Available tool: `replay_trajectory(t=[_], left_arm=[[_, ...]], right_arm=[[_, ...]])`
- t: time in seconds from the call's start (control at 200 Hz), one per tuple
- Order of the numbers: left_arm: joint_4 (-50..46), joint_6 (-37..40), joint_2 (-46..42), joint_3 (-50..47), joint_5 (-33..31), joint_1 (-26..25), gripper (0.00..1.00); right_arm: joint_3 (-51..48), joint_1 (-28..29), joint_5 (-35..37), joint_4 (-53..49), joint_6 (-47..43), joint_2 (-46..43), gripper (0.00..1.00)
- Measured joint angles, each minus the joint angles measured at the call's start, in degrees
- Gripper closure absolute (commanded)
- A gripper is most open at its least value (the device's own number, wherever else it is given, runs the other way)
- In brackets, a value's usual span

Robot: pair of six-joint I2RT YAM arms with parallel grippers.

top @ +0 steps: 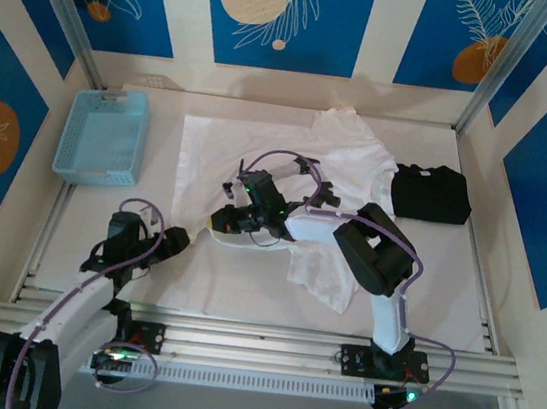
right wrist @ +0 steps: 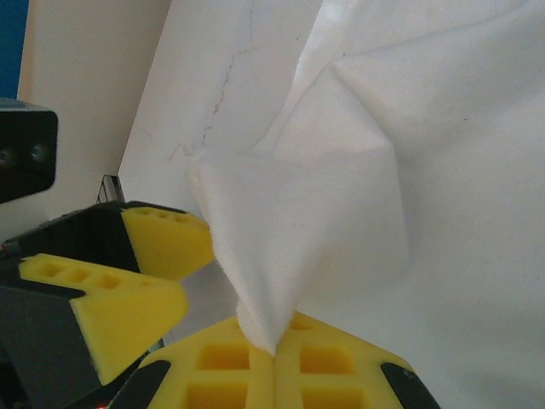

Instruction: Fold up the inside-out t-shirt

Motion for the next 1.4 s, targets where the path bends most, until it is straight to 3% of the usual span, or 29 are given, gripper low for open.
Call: replay_trajectory(t=[0.56, 0.695, 0.85, 1.21, 1.4], left_arm=[[12.7, -1.8, 14.6, 0.4, 3.6, -0.9, 0.62], [15.5, -1.6, 16.7, 1.3, 3.5, -0.9, 0.62], [17.1, -0.7, 16.7, 1.8, 2.9, -0.9, 0.63], [14.7, 1.4, 9.6, 3.4, 0.2, -0.9, 1.00], [9.1, 3.0, 6.2, 4.8, -3.4, -0.9, 1.00]], right_arm=[[0.0, 0.7, 0.0, 0.0, 0.2, 0.0, 1.00], [0.0, 0.7, 0.0, 0.0, 0.2, 0.0, 1.00], [0.0, 0.7, 0.0, 0.0, 0.2, 0.0, 1.00], [0.0, 0.7, 0.0, 0.0, 0.2, 0.0, 1.00], [0.0, 0.7, 0.0, 0.0, 0.2, 0.0, 1.00]])
